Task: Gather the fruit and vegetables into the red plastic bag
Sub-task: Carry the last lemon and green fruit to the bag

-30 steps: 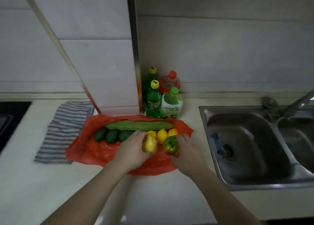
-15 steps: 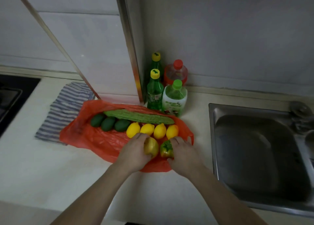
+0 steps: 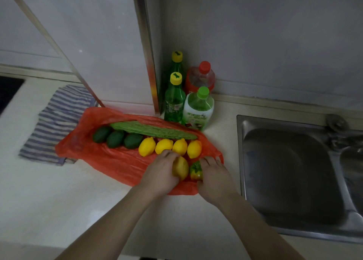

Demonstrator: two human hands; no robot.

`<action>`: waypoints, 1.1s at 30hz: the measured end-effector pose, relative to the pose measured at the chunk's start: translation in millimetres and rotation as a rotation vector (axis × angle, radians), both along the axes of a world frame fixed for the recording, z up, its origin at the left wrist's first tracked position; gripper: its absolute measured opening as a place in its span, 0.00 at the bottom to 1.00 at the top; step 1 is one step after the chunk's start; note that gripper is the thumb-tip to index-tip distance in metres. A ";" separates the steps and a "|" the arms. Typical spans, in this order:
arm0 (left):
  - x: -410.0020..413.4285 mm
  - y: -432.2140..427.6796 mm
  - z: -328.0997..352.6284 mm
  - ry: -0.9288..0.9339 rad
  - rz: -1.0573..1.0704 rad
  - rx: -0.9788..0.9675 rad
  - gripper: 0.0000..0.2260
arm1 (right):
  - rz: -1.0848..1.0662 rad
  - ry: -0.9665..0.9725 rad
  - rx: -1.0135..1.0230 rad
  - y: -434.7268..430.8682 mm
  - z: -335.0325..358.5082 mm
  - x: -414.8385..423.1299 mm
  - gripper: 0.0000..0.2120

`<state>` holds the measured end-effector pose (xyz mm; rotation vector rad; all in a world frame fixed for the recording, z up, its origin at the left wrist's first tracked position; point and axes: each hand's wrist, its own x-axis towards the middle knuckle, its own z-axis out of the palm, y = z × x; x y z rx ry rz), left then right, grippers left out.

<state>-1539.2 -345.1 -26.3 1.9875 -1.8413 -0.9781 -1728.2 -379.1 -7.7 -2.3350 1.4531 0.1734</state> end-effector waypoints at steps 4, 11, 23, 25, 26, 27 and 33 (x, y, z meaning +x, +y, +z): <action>-0.3 0.2 2.3 0.043 0.032 0.001 0.29 | -0.018 -0.006 -0.006 3.2 -4.5 -1.1 0.30; 4.7 4.3 1.4 0.062 0.018 0.003 0.28 | -0.043 -0.011 -0.005 6.6 -2.4 3.0 0.29; 13.8 7.2 7.1 0.055 -0.063 -0.015 0.30 | -0.140 -0.022 -0.006 21.0 12.8 9.3 0.27; 15.8 7.4 9.2 0.055 -0.084 -0.023 0.31 | -0.172 -0.033 -0.013 26.1 17.6 10.6 0.25; 17.3 7.3 10.2 0.057 -0.096 -0.033 0.31 | -0.181 -0.032 -0.020 29.3 19.7 11.1 0.24; 19.2 7.4 11.7 0.059 -0.108 -0.043 0.31 | -0.189 -0.028 -0.031 32.5 21.5 11.7 0.23; 31.1 11.0 24.9 0.043 -0.156 -0.124 0.29 | -0.245 -0.005 -0.098 50.6 33.0 21.8 0.23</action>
